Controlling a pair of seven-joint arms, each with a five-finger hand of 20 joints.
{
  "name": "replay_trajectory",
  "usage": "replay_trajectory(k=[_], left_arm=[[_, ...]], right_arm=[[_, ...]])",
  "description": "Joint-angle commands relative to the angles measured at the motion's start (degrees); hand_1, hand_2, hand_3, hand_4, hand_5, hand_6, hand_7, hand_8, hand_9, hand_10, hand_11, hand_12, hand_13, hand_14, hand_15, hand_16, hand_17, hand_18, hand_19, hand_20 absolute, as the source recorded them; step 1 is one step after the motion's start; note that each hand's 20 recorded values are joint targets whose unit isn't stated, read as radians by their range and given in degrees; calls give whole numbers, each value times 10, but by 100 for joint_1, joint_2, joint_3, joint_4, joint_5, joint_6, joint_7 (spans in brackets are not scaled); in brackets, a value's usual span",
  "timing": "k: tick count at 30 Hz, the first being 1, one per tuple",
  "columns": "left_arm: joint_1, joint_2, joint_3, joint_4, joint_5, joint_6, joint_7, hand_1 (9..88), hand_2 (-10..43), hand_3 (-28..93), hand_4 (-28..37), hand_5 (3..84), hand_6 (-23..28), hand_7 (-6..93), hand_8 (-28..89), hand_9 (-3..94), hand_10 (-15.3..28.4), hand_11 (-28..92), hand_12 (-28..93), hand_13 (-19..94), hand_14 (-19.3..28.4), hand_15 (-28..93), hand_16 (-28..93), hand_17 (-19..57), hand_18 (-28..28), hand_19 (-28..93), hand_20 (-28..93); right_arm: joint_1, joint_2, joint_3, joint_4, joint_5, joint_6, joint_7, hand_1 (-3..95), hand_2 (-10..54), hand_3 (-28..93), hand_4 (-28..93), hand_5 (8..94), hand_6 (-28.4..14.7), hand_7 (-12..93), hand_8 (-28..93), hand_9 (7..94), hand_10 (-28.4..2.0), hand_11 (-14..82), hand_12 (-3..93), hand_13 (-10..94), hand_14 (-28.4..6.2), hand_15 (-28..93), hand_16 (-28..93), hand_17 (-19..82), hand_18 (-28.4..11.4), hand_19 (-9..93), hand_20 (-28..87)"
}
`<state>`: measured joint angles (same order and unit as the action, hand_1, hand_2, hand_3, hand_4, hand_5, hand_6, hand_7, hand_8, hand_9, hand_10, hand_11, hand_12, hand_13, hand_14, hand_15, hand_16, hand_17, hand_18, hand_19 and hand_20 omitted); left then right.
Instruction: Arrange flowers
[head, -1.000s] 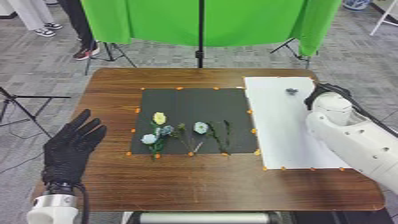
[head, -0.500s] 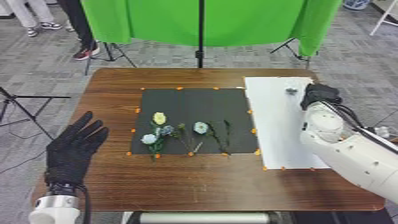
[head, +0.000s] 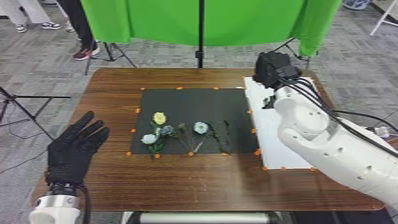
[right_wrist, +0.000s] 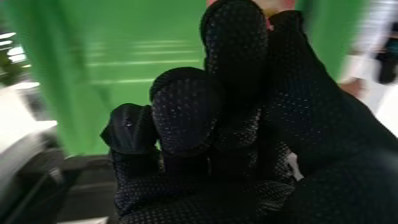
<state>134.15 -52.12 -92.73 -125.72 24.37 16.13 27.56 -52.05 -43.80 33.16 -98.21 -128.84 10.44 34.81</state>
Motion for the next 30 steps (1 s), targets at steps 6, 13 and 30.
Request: replay_trajectory(k=[6, 13, 30], left_arm=[[-32, -119, -46, 49, 34, 8, -184, 244, 65, 810, -224, 410, 114, 125, -87, 358, 207, 281, 117, 253, 274, 546, -87, -93, 255, 540, 175], [1, -67, -51, 43, 0, 19, -173, 245, 64, 809, -223, 412, 114, 121, -86, 360, 206, 277, 116, 256, 274, 542, -87, -91, 254, 538, 174], [71, 153, 39, 27, -163, 81, 50, 244, 64, 812, -224, 413, 115, 124, -86, 359, 207, 279, 119, 254, 274, 543, -84, -92, 255, 540, 175]], right_arm=[[-712, -1264, 13, -4, -457, -1107, -389, 559, -95, 671, -283, 894, 27, 148, 25, 934, -60, 223, 320, 733, -63, 750, 187, 305, -215, 932, 599], [-860, -1167, 6, -66, -460, -1523, -91, 499, -95, 703, -283, 823, 36, 152, -8, 880, -73, 277, 299, 695, -77, 770, 172, 280, -214, 932, 589], [-819, -787, 319, -513, -744, -2086, 117, 300, -95, 762, -283, 635, -13, 132, -120, 758, -133, 462, 203, 656, -127, 819, 157, 312, -206, 932, 712]])
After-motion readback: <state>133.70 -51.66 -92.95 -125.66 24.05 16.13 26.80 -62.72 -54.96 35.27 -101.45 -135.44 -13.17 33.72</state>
